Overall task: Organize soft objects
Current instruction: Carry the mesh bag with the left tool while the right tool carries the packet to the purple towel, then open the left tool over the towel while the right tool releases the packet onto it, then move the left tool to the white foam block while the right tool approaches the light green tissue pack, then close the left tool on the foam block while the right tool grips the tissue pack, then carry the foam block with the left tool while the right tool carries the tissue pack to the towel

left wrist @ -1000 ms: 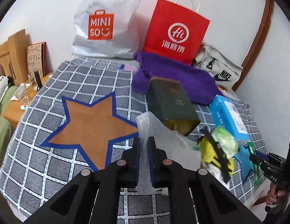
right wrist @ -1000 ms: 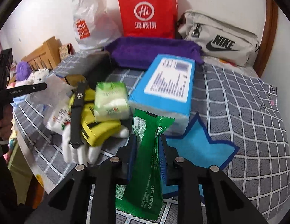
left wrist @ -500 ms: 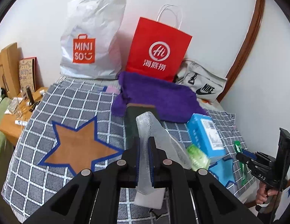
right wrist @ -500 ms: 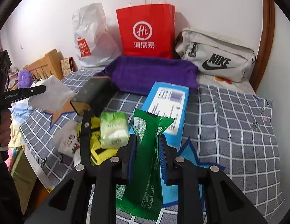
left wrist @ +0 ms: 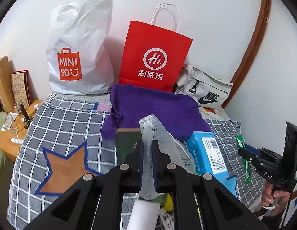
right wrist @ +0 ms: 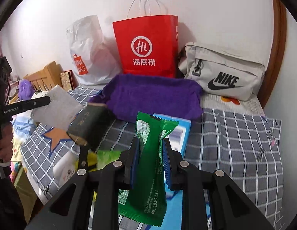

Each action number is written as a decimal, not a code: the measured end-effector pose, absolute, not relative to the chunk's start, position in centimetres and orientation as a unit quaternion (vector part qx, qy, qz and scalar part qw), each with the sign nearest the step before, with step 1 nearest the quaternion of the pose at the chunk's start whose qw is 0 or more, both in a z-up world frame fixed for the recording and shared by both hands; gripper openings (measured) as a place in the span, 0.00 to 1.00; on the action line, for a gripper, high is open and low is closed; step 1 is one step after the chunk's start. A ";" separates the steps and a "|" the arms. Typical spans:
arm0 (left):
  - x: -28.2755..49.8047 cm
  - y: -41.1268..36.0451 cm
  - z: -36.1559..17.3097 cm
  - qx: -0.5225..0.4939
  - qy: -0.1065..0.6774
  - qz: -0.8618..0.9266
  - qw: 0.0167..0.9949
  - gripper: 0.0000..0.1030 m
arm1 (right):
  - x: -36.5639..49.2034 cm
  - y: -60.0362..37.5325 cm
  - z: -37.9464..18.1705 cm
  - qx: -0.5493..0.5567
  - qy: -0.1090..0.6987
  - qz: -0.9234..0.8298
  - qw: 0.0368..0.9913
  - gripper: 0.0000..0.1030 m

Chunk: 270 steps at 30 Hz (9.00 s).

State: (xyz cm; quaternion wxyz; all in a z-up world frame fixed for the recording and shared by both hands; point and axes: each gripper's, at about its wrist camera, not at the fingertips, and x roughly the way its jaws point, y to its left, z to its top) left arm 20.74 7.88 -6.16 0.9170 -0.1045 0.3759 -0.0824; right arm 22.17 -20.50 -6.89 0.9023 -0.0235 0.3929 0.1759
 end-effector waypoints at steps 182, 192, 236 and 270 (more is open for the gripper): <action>15.0 8.2 -14.1 -0.062 0.462 -0.028 0.884 0.47 | 13.2 -23.9 -13.2 0.006 0.453 0.172 0.875 0.51; 17.4 7.7 -10.6 -0.085 0.448 -0.044 0.889 0.48 | 16.6 -23.5 -9.8 0.002 0.432 0.173 0.885 0.51; 37.0 5.2 -7.9 -0.071 0.458 -0.046 0.885 0.49 | 39.1 -18.0 -7.0 0.000 0.444 0.196 0.874 0.52; 43.6 4.9 -17.5 -0.056 0.567 -0.071 0.819 0.49 | 44.2 -15.7 -18.0 -0.066 0.565 0.222 0.792 0.52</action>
